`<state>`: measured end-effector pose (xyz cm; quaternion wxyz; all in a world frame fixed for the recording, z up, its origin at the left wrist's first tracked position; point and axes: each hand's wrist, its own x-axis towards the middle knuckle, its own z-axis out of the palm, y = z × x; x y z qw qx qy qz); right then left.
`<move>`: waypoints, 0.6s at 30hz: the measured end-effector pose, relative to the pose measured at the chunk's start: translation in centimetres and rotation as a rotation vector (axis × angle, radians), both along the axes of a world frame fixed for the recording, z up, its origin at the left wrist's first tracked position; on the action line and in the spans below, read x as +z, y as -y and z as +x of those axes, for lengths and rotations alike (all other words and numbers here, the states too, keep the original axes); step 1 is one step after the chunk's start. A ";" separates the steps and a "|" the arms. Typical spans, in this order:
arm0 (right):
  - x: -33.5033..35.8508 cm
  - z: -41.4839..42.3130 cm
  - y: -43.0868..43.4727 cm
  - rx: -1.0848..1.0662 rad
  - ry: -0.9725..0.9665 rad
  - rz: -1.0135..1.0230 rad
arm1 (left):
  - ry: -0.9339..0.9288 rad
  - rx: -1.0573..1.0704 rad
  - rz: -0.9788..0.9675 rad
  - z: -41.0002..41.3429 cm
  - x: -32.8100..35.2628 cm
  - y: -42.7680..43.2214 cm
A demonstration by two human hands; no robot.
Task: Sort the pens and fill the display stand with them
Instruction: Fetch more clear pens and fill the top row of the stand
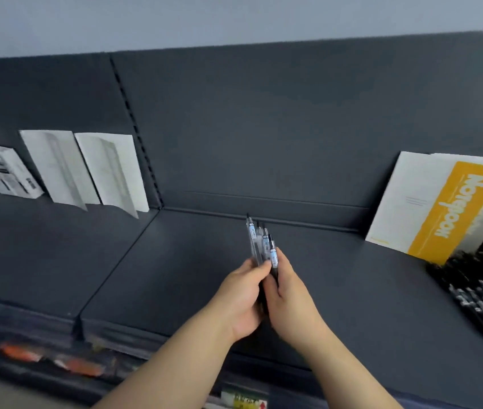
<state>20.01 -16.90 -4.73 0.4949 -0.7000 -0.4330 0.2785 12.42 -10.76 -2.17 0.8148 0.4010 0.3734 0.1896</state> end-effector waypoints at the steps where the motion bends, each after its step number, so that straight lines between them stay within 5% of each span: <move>1: 0.3 -1.2 -0.7 0.033 0.012 -0.001 | 0.013 0.004 0.006 -1.5 0.3 -0.5; 9: 1.0 -13.3 -7.7 0.188 0.350 -0.027 | 0.050 0.179 0.093 -15.6 0.6 -6.2; 18: 4.0 -33.9 -17.5 0.419 0.142 -0.001 | 0.017 0.546 0.209 -37.2 1.1 -14.1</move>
